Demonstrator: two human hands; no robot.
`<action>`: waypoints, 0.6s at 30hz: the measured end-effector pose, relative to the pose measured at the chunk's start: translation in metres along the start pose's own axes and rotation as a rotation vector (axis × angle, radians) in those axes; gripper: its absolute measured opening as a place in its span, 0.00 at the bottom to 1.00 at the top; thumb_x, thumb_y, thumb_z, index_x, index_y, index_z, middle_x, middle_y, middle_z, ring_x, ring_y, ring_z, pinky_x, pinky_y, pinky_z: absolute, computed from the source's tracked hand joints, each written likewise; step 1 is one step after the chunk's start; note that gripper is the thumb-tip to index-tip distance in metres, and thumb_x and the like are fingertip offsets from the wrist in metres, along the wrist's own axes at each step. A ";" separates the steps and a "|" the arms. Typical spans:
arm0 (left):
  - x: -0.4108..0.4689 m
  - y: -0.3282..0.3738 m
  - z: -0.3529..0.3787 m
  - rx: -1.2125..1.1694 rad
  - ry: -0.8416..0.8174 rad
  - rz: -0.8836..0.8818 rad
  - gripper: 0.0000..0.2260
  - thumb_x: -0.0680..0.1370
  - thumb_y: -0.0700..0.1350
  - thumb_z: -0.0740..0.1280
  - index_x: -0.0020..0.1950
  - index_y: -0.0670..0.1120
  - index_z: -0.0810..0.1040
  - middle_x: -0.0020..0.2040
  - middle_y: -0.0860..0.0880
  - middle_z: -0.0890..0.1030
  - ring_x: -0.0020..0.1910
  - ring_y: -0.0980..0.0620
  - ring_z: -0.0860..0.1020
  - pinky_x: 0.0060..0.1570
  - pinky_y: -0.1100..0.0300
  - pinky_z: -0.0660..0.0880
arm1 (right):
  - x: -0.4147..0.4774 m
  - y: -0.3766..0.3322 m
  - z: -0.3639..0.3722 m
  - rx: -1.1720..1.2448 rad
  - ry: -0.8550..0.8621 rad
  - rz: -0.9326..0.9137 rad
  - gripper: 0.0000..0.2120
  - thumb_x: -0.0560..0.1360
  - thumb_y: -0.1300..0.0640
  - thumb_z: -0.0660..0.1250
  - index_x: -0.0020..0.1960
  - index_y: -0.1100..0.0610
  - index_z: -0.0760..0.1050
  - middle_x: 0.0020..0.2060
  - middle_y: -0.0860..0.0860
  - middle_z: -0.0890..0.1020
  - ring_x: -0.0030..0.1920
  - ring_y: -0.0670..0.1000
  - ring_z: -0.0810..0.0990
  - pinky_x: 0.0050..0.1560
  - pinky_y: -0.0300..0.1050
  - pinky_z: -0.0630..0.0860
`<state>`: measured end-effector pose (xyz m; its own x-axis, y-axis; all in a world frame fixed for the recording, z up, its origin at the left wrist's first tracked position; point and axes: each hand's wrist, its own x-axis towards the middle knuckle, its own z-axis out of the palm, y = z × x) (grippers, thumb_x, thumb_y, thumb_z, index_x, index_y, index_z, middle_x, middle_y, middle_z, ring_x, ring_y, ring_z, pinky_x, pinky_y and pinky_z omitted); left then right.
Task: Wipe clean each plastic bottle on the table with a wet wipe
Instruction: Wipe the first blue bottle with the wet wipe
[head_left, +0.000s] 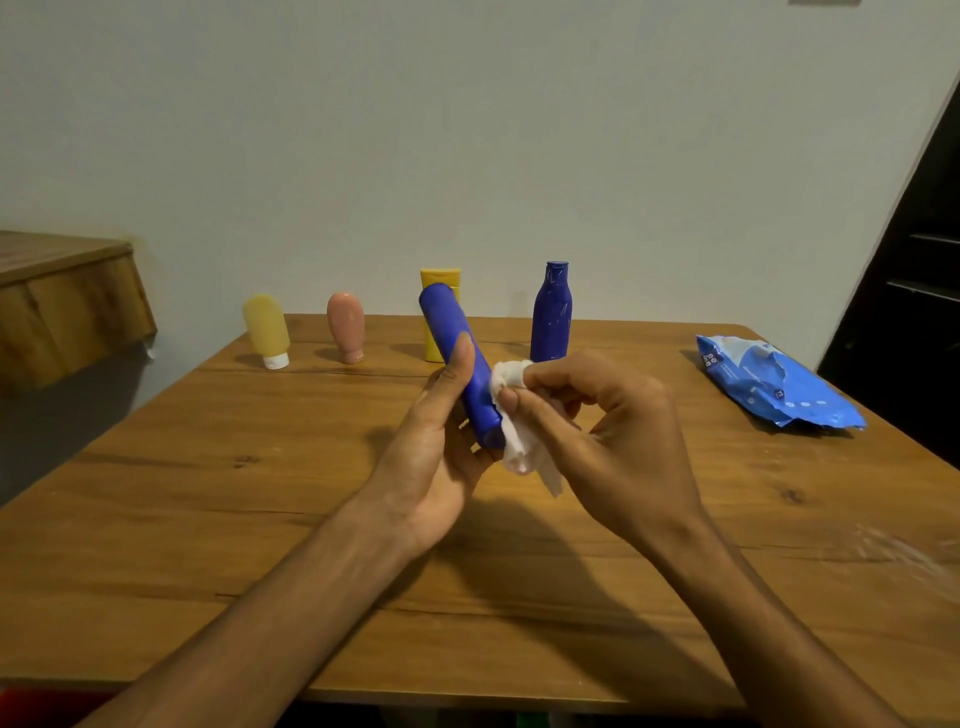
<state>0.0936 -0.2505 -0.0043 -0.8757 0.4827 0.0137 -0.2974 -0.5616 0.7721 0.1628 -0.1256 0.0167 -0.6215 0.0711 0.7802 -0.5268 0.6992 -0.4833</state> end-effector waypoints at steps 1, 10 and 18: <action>0.000 0.000 0.001 -0.024 -0.019 -0.023 0.43 0.62 0.59 0.79 0.71 0.42 0.70 0.63 0.38 0.78 0.59 0.41 0.80 0.50 0.48 0.80 | 0.000 -0.001 0.000 0.008 -0.007 0.006 0.05 0.71 0.57 0.72 0.46 0.56 0.81 0.38 0.46 0.81 0.39 0.40 0.77 0.37 0.28 0.71; -0.004 -0.003 0.005 -0.036 -0.094 -0.073 0.32 0.67 0.63 0.64 0.64 0.44 0.75 0.48 0.41 0.85 0.48 0.44 0.85 0.47 0.50 0.83 | -0.001 -0.001 -0.001 -0.012 -0.105 0.079 0.06 0.71 0.55 0.72 0.47 0.53 0.81 0.40 0.45 0.81 0.42 0.41 0.78 0.38 0.28 0.72; -0.006 -0.006 0.001 0.048 -0.096 -0.113 0.36 0.67 0.68 0.63 0.68 0.47 0.75 0.54 0.43 0.83 0.55 0.45 0.83 0.50 0.49 0.80 | -0.003 -0.001 0.001 -0.088 -0.208 0.041 0.09 0.72 0.50 0.69 0.50 0.52 0.82 0.41 0.44 0.81 0.43 0.40 0.76 0.41 0.28 0.70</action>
<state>0.1005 -0.2497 -0.0083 -0.7967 0.6042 -0.0166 -0.3716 -0.4680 0.8018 0.1642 -0.1272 0.0138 -0.7522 -0.0415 0.6576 -0.4521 0.7586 -0.4692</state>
